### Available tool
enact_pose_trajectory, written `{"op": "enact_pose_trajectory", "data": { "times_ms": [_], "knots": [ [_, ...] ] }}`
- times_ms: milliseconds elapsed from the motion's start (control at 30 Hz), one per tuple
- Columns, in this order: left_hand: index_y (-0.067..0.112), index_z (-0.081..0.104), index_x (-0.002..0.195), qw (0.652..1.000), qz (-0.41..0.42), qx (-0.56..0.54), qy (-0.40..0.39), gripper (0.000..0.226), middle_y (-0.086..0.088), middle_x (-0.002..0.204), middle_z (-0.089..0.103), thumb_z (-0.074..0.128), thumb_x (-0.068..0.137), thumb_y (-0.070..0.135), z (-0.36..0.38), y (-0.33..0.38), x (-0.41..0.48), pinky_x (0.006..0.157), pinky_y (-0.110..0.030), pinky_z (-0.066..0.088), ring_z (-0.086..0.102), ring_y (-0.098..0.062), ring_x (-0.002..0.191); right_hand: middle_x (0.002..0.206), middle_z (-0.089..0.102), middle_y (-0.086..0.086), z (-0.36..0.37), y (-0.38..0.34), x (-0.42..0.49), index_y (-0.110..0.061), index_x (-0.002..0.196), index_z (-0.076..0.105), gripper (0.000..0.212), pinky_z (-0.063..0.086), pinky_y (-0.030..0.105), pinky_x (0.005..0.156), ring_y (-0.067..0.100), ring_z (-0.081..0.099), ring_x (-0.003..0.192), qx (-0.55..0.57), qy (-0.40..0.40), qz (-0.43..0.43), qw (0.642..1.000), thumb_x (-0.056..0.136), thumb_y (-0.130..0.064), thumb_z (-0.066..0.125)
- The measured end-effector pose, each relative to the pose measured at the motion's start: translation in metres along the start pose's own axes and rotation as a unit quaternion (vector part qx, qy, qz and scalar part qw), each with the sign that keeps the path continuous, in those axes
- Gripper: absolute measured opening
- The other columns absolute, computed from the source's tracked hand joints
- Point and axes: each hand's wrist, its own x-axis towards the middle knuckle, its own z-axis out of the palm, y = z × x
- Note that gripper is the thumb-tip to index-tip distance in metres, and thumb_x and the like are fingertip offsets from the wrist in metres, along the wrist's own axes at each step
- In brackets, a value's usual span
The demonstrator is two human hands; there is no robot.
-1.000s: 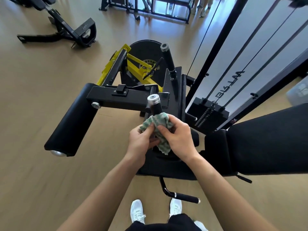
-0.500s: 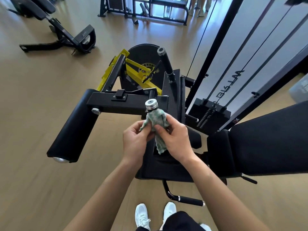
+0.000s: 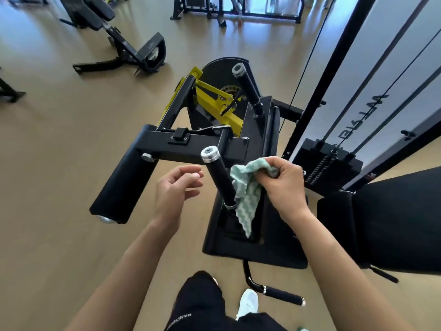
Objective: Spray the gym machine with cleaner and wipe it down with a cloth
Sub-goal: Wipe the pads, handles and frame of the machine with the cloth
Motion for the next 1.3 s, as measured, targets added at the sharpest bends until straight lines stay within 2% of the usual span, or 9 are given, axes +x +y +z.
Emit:
{"op": "enact_pose_trajectory", "data": {
  "times_ms": [167,333,467,633,733,933,1067,1200,1300],
  "knots": [
    [0.013,0.077,0.104,0.997,0.028,0.023,-0.067,0.016,-0.007,0.100,0.078,0.067,0.091,0.010,0.018,0.033,0.052,0.076,-0.030,0.056,0.072,-0.018,0.087,0.101,0.076,0.005,0.006,-0.017,0.043,-0.014,0.106,0.074,0.022,0.062,0.036,0.081,0.019,0.073,0.094,0.116,0.081,0.016,0.990,0.086,-0.013,0.083],
    [0.026,0.065,0.133,0.969,0.026,0.073,-0.235,0.043,0.003,0.123,0.074,0.076,0.092,0.024,0.045,0.054,0.108,0.078,-0.029,0.060,0.075,-0.020,0.100,0.110,0.074,0.005,0.031,-0.028,0.078,-0.026,0.110,0.071,0.030,0.062,0.053,0.085,0.029,0.073,0.103,0.130,0.109,0.007,0.985,0.084,-0.026,0.085],
    [0.034,0.051,0.147,0.944,0.034,0.111,-0.310,0.067,0.001,0.120,0.071,0.081,0.088,0.027,0.057,0.055,0.154,0.072,-0.026,0.059,0.075,-0.017,0.097,0.108,0.075,0.006,0.049,-0.028,0.098,-0.017,0.113,0.070,0.027,0.061,0.055,0.087,0.027,0.074,0.102,0.121,0.122,0.012,0.985,0.089,-0.022,0.080],
    [0.009,0.070,0.100,0.948,0.066,0.132,-0.283,0.014,-0.013,0.080,0.065,0.079,0.091,0.016,0.065,0.048,0.201,0.058,-0.024,0.052,0.063,-0.013,0.065,0.104,0.076,0.006,0.060,-0.020,0.122,-0.024,0.105,0.074,0.020,0.061,0.054,0.087,0.027,0.074,0.100,0.072,0.156,0.017,0.985,0.094,-0.008,0.073],
    [0.010,0.069,0.088,0.964,0.081,0.128,-0.216,0.017,-0.009,0.071,0.069,0.082,0.089,0.021,0.068,0.043,0.217,0.054,-0.024,0.054,0.067,-0.014,0.060,0.097,0.077,0.000,0.060,-0.011,0.133,-0.025,0.104,0.078,0.024,0.062,0.050,0.088,0.024,0.074,0.095,0.023,0.243,0.029,0.969,0.091,-0.005,0.073],
    [0.022,0.073,0.098,0.981,0.066,0.056,-0.174,0.010,-0.001,0.097,0.077,0.076,0.093,0.031,0.092,0.040,0.243,0.086,-0.049,0.063,0.076,-0.018,0.094,0.107,0.074,-0.004,0.069,-0.016,0.173,-0.014,0.115,0.075,0.024,0.058,0.041,0.098,0.011,0.071,0.102,0.050,0.367,0.055,0.927,0.094,-0.004,0.070],
    [0.014,0.065,0.118,0.977,0.028,-0.070,-0.201,0.016,-0.005,0.116,0.073,0.058,0.106,0.020,0.114,0.050,0.244,0.096,-0.051,0.059,0.071,-0.016,0.109,0.135,0.066,-0.001,0.074,-0.033,0.203,-0.018,0.139,0.063,0.036,0.052,0.041,0.109,0.014,0.064,0.124,0.165,0.293,0.053,0.940,0.104,-0.010,0.057],
    [0.017,0.053,0.137,0.966,0.057,-0.161,-0.192,0.031,-0.005,0.123,0.074,0.049,0.108,0.006,0.125,0.055,0.239,0.099,-0.043,0.058,0.069,-0.024,0.119,0.135,0.065,-0.002,0.086,-0.044,0.209,-0.027,0.140,0.057,0.041,0.054,0.028,0.101,0.008,0.064,0.124,0.114,0.201,-0.034,0.972,0.106,-0.005,0.050],
    [0.013,0.050,0.144,0.964,0.060,-0.181,-0.185,0.040,-0.006,0.129,0.072,0.051,0.106,0.001,0.129,0.050,0.237,0.108,-0.050,0.051,0.067,-0.024,0.124,0.145,0.059,0.000,0.092,-0.032,0.211,-0.020,0.148,0.046,0.046,0.050,0.037,0.110,0.014,0.058,0.133,0.079,0.182,-0.042,0.979,0.105,-0.003,0.052]
  ]
}}
